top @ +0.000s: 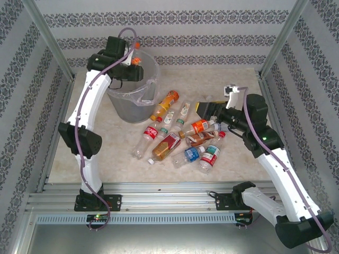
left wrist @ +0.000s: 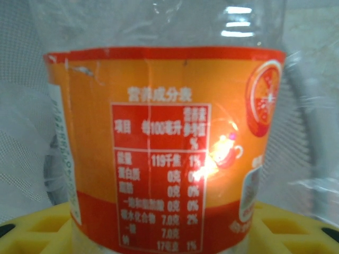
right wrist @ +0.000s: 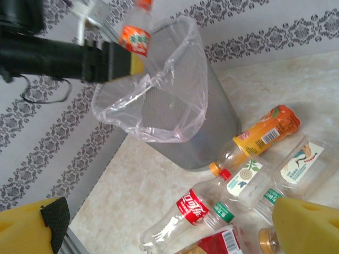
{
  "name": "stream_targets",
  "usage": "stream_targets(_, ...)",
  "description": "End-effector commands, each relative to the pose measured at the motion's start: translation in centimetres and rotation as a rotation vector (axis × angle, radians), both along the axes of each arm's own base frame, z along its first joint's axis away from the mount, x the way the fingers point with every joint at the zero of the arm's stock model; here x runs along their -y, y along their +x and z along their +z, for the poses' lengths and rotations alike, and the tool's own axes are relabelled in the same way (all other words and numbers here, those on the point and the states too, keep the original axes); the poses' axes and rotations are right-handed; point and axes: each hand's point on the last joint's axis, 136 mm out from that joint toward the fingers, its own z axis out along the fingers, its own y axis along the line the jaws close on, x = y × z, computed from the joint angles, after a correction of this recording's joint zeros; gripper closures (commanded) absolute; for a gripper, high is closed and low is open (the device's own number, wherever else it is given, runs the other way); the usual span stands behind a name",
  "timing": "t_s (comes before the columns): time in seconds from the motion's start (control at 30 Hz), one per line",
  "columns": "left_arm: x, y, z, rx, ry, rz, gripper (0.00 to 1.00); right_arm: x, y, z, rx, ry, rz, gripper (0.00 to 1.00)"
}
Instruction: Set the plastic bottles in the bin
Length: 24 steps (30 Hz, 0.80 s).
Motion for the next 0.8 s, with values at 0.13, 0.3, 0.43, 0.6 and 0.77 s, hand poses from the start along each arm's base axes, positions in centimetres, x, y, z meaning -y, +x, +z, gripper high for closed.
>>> stream_targets(0.13,-2.0,-0.6,-2.3,-0.093,0.096,0.036,0.42,0.2,-0.6,1.8,0.054,0.036,-0.024,0.02)
stream_targets(0.3,-3.1,-1.2,-3.5,-0.139,0.156,0.066,0.40,-1.1,-0.5,1.0,0.018,0.024,0.063,0.02)
stream_targets(0.43,-4.1,-1.6,-4.5,-0.177,0.207,0.094,0.39,-1.3,0.0,-0.4,0.001,-0.014,0.071,0.02)
stream_targets(0.6,-4.6,-2.1,-5.1,-0.218,0.226,0.121,0.34,-2.0,0.5,-1.8,-0.022,-0.040,0.113,0.02)
stream_targets(0.77,-4.5,-1.8,-4.8,-0.206,0.208,0.132,0.25,-1.5,0.9,-3.1,-0.044,-0.078,0.084,0.02)
